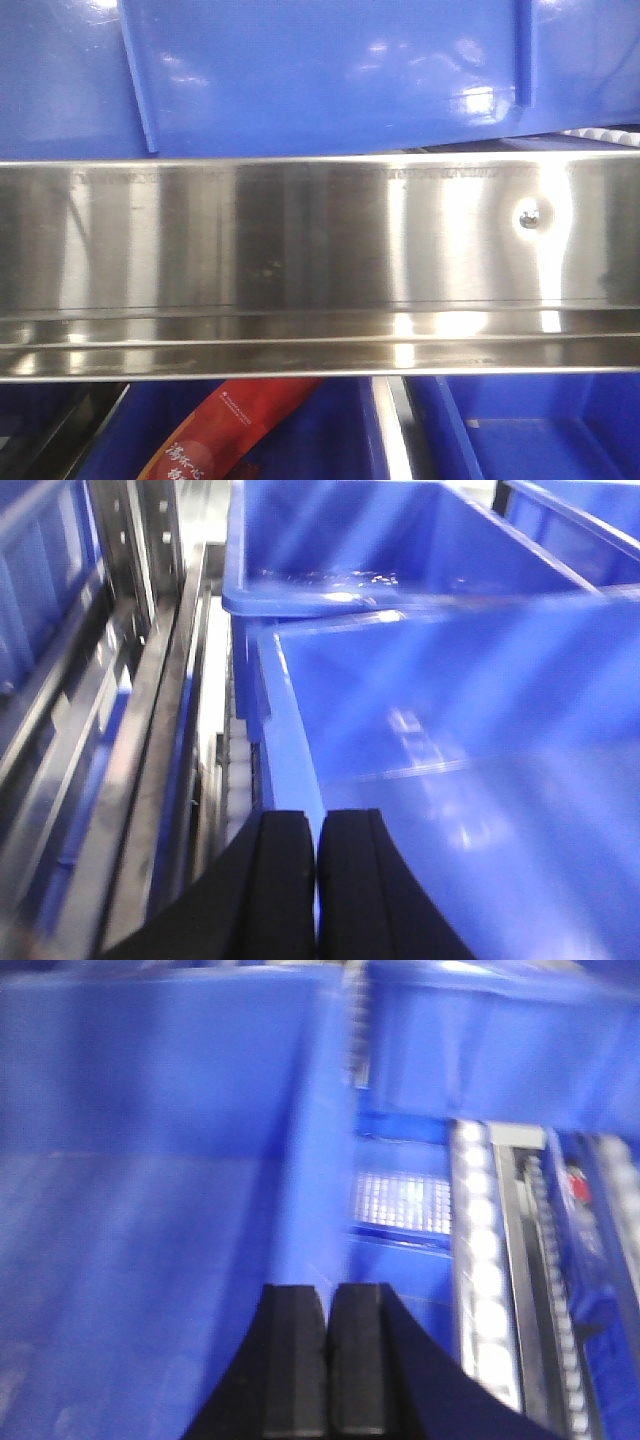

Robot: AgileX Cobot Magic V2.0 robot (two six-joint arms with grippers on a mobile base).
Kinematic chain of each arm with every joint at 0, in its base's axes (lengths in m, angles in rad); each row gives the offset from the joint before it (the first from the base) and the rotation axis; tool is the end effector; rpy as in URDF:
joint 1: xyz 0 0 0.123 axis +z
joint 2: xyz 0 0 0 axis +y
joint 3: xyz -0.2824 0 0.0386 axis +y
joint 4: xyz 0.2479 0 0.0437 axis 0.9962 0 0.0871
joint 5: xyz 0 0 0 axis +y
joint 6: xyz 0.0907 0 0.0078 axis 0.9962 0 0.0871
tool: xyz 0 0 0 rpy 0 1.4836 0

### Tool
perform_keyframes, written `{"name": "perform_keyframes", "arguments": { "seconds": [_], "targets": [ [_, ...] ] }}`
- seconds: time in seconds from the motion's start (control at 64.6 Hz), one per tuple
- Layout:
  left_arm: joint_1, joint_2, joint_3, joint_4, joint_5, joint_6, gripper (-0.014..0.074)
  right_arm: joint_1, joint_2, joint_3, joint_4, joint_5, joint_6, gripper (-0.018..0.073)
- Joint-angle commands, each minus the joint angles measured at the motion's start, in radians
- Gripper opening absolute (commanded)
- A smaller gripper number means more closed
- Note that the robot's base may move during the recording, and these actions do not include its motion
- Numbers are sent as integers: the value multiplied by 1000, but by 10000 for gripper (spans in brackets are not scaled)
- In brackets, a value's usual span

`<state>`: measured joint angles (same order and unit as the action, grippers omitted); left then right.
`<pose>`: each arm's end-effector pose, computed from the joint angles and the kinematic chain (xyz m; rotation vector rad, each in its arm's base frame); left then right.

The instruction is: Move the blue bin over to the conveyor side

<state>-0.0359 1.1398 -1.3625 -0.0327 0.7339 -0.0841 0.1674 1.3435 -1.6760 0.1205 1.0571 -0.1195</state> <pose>0.2319 -0.0103 0.4555 -0.0582 1.9954 -0.1147 0.2616 0.0539 0.4753 -0.3085 2.1849 0.1755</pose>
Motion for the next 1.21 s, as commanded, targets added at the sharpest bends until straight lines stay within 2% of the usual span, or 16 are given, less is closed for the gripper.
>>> {"name": "perform_keyframes", "arguments": {
  "seconds": [0.0, 0.17, 0.341, 0.418, 0.542, 0.666, 1.192],
  "targets": [
    [2, 32, -33, -10, -15, -24, 10, 19, 80, -106, -33, 37, -14, -82],
    [2, 52, -35, -10, -15, -24, 10, 19, 224, -290, -45, 163, -14, -82],
    [2, 51, -35, -8, -13, -24, 10, 19, 310, -368, -45, 164, -14, -60],
    [2, 51, -35, -8, -11, -24, 10, 19, 325, -370, -45, 164, -14, 57],
    [2, 51, -35, -8, -11, -24, 10, 19, 349, -370, -66, 164, -14, 321],
    [2, 51, -35, -8, -11, -24, 10, 19, 380, -370, -80, 164, -14, 441],
    [2, 51, -35, -8, 36, -24, 10, 19, 439, -370, -82, 164, -14, 444]
  ]
}}
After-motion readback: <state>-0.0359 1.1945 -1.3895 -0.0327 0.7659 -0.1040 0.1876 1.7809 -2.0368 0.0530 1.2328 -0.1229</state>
